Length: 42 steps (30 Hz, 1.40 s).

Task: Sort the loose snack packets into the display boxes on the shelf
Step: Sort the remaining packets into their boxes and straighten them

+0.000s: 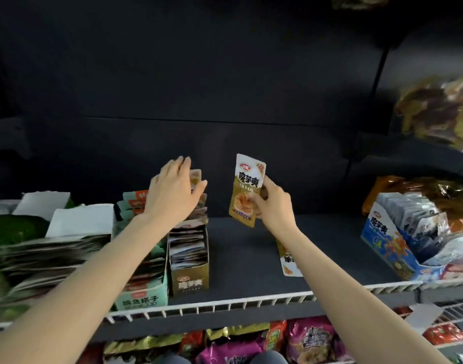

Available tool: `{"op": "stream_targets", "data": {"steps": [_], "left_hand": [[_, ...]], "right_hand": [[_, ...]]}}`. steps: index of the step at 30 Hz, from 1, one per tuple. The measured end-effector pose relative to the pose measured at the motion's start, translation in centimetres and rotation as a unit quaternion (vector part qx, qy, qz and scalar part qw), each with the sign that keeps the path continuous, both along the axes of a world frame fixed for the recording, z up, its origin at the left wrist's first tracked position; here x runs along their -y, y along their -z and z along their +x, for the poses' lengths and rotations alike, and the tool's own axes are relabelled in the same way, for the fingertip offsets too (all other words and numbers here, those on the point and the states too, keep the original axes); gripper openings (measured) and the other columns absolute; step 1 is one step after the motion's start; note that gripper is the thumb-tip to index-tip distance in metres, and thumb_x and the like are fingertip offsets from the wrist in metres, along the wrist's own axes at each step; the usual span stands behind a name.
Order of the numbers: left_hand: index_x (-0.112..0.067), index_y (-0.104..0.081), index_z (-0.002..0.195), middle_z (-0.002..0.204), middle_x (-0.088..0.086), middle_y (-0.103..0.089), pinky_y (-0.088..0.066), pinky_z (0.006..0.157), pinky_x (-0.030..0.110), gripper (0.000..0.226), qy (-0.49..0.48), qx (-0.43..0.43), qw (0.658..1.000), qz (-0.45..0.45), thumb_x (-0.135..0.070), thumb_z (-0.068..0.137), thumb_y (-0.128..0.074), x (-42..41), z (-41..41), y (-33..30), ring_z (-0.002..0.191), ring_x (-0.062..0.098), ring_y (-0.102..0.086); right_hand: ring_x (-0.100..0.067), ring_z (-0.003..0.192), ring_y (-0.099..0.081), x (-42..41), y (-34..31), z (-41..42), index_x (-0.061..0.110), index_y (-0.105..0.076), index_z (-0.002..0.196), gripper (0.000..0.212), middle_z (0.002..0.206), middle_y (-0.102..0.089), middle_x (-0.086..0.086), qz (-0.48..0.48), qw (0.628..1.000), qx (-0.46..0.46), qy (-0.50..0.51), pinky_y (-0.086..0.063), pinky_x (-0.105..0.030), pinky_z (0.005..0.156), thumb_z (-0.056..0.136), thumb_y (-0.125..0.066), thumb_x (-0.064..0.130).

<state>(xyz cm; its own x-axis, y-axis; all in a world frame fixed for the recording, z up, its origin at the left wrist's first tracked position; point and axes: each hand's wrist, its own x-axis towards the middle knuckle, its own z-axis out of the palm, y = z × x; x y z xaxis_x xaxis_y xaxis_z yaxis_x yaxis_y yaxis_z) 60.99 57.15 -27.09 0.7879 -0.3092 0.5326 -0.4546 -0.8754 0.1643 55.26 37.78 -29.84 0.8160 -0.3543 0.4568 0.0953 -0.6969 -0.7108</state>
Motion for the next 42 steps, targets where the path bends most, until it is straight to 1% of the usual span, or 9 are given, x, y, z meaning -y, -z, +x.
{"op": "stream_targets", "data": {"steps": [9, 12, 17, 21, 24, 27, 30, 35, 42], "left_hand": [[-0.022, -0.054, 0.127, 0.116, -0.005, -0.054, -0.047, 0.088, 0.034, 0.032, 0.135, -0.109, 0.985, 0.01, -0.027, 0.096, -0.048, -4.9, -0.4, 0.0, 0.105, 0.015, -0.055], [-0.022, -0.052, 0.13, 0.118, -0.004, -0.055, -0.048, 0.087, 0.033, 0.035, 0.139, -0.104, 0.985, 0.008, -0.023, 0.096, -0.047, -5.4, -0.7, 0.1, 0.103, 0.015, -0.055], [-0.023, -0.051, 0.129, 0.113, -0.005, -0.061, -0.048, 0.074, 0.024, 0.033, 0.143, -0.086, 0.986, -0.028, -0.019, 0.096, -0.045, -5.9, -1.0, 0.5, 0.084, 0.009, -0.055], [-0.021, -0.05, 0.122, 0.119, -0.005, -0.052, -0.047, 0.079, 0.022, 0.026, 0.138, -0.079, 0.985, -0.073, -0.02, 0.096, -0.047, -6.1, -1.0, 0.7, 0.094, 0.008, -0.055], [-0.02, -0.042, 0.127, 0.121, -0.001, -0.043, -0.048, 0.077, 0.022, 0.032, 0.123, -0.063, 0.982, -0.13, -0.018, 0.095, -0.048, -6.3, -1.0, 1.0, 0.093, 0.011, -0.059], [-0.022, -0.028, 0.139, 0.125, 0.001, -0.038, -0.054, 0.075, 0.027, 0.051, 0.11, -0.058, 0.977, -0.171, -0.012, 0.094, -0.05, -6.4, -1.1, 1.2, 0.082, 0.013, -0.064], [-0.029, -0.014, 0.148, 0.122, -0.007, -0.034, -0.053, 0.072, 0.025, 0.068, 0.126, -0.056, 0.978, -0.154, -0.011, 0.093, -0.051, -6.1, -0.9, 0.9, 0.075, 0.012, -0.06], [-0.026, -0.051, 0.122, 0.106, -0.005, -0.062, -0.038, 0.086, 0.031, 0.027, 0.06, -0.021, 0.998, -0.01, -0.026, 0.097, -0.042, -5.7, -0.1, 0.6, 0.105, 0.017, -0.049], [-0.021, -0.054, 0.121, 0.112, -0.001, -0.062, -0.037, 0.088, 0.034, 0.031, 0.058, -0.04, 0.996, 0.062, -0.026, 0.1, -0.031, -5.0, 0.7, 0.2, 0.106, 0.019, -0.05]], "right_hand": [[-0.016, 0.084, -0.067, -5.8, -2.9, 4.5, 0.01, -0.068, 0.109, 0.023, 0.096, -0.07, -0.001, 0.078, 0.994, 0.069, -0.027, -0.059, -0.033, 0.067, 0.095, -0.05, 0.016], [-0.012, 0.083, -0.066, -6.6, -3.4, 5.0, 0.009, -0.068, 0.107, 0.02, 0.096, -0.07, -0.001, 0.093, 0.989, 0.0, -0.116, -0.056, -0.023, 0.063, 0.094, -0.054, 0.013], [-0.019, 0.086, -0.058, -6.2, -2.3, 6.3, 0.01, -0.069, 0.096, 0.018, 0.095, -0.069, -0.009, -0.011, 0.971, -0.163, -0.175, -0.045, -0.036, 0.08, 0.094, -0.052, 0.017], [-0.01, 0.09, -0.058, -6.7, -2.8, 6.7, 0.012, -0.066, 0.107, 0.025, 0.1, -0.064, 0.001, -0.021, 0.956, -0.197, -0.215, -0.042, -0.02, 0.073, 0.099, -0.043, 0.014], [-0.011, 0.099, -0.062, -7.0, -3.0, 7.2, 0.015, -0.067, 0.111, 0.027, 0.108, -0.068, 0.003, -0.051, 0.957, -0.18, -0.221, -0.049, -0.035, 0.092, 0.098, -0.043, 0.014], [-0.003, 0.074, -0.057, -6.9, -3.1, 7.1, 0.021, -0.069, 0.093, 0.028, 0.086, -0.066, 0.009, -0.101, 0.946, -0.202, -0.232, -0.045, -0.021, 0.071, 0.098, -0.042, 0.014], [-0.003, 0.07, -0.049, -6.9, -2.8, 7.1, 0.013, -0.068, 0.098, 0.029, 0.085, -0.061, 0.006, -0.143, 0.93, -0.243, -0.236, -0.036, -0.019, 0.063, 0.099, -0.038, 0.013], [-0.015, 0.102, -0.06, -7.5, -2.9, 6.4, 0.019, -0.064, 0.112, 0.037, 0.11, -0.066, -0.002, -0.118, 0.956, -0.155, -0.219, -0.048, -0.031, 0.09, 0.091, -0.042, -0.001], [-0.029, 0.088, -0.062, -7.7, -2.2, 5.1, 0.013, -0.064, 0.106, 0.034, 0.1, -0.067, -0.011, -0.123, 0.961, -0.141, -0.204, -0.048, -0.037, 0.077, 0.094, -0.033, 0.002]]}}
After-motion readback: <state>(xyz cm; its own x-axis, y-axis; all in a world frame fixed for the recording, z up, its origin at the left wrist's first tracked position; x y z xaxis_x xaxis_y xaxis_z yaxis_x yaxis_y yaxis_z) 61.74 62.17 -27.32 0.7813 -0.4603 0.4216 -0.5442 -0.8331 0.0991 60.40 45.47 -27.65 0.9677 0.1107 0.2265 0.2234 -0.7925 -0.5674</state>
